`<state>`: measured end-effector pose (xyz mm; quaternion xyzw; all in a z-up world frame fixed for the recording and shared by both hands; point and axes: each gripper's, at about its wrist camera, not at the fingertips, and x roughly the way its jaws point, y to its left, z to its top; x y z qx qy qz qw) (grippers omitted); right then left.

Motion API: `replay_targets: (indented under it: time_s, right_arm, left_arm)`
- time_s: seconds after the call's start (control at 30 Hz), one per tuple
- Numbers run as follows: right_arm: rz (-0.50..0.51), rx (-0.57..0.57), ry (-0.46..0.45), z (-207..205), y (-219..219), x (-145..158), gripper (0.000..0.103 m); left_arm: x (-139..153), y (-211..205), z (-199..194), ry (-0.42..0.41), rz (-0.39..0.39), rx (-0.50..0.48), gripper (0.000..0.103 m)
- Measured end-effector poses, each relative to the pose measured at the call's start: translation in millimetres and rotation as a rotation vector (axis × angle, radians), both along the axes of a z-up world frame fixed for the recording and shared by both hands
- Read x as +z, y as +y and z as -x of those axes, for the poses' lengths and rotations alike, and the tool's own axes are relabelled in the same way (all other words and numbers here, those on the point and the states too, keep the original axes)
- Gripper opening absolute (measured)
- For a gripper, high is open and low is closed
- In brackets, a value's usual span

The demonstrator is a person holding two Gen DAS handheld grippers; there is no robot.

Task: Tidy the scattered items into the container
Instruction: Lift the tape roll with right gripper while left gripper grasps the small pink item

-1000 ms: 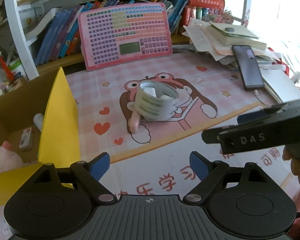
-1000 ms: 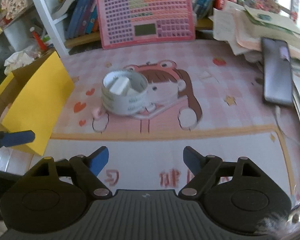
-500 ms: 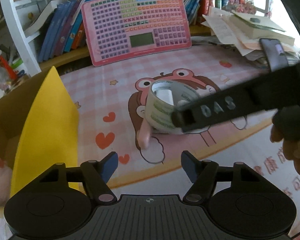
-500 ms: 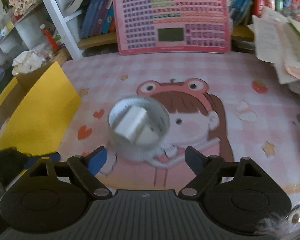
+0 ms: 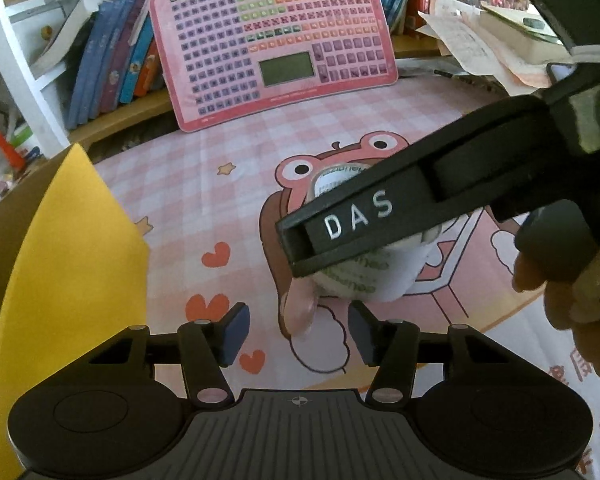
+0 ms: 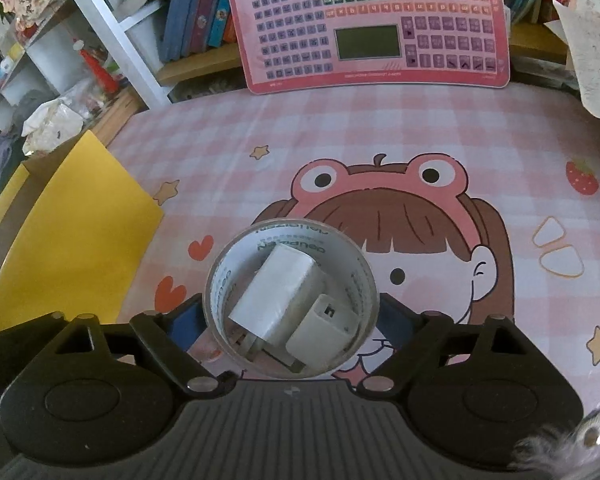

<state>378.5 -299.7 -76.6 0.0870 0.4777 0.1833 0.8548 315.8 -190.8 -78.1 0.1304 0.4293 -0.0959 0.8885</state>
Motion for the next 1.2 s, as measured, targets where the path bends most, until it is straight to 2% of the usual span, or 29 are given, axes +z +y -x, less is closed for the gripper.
replay_targets:
  time_s: [0.17,0.33,0.5,0.57,0.7,0.77,0.9,1.2]
  right_arm:
    - [0.0,0.0,-0.02,-0.6,-2.5,3.0,0.082]
    - [-0.061,-0.039,-0.084,6.6,-16.3,21.1,0.082]
    - [-0.039,-0.094,-0.128,17.7,-32.1,38.5,0.082]
    - [-0.029,-0.114,-0.129,23.1,-39.0,40.7,0.082]
    - [-0.009,-0.134,-0.13,38.3,-50.9,40.3,0.082]
    - [0.02,-0.125,-0.133,48.2,-55.4,39.0,0.082]
    - [0.071,-0.108,-0.128,67.1,-58.5,36.5,0.082]
    - [0.046,-0.11,-0.063,100.4,-48.9,27.1,0.082]
  left_arm:
    - [-4.8,-6.4,-6.2,0.014,-0.024,-0.047,0.041]
    - [-4.7,-6.5,-14.3,0.025,-0.002,-0.048,0.041]
    - [-10.4,-7.5,-20.6,0.041,0.024,-0.046,0.039]
    - [-10.2,-6.2,-24.1,0.052,0.049,-0.035,0.036]
    - [-10.1,-4.7,-23.9,0.065,0.097,-0.043,0.022]
    - [-9.5,-6.6,-22.3,0.057,0.085,-0.055,0.021]
    - [-5.4,-1.5,-17.8,0.058,0.108,-0.047,0.021]
    - [19.9,13.7,15.0,0.043,0.179,-0.045,0.019]
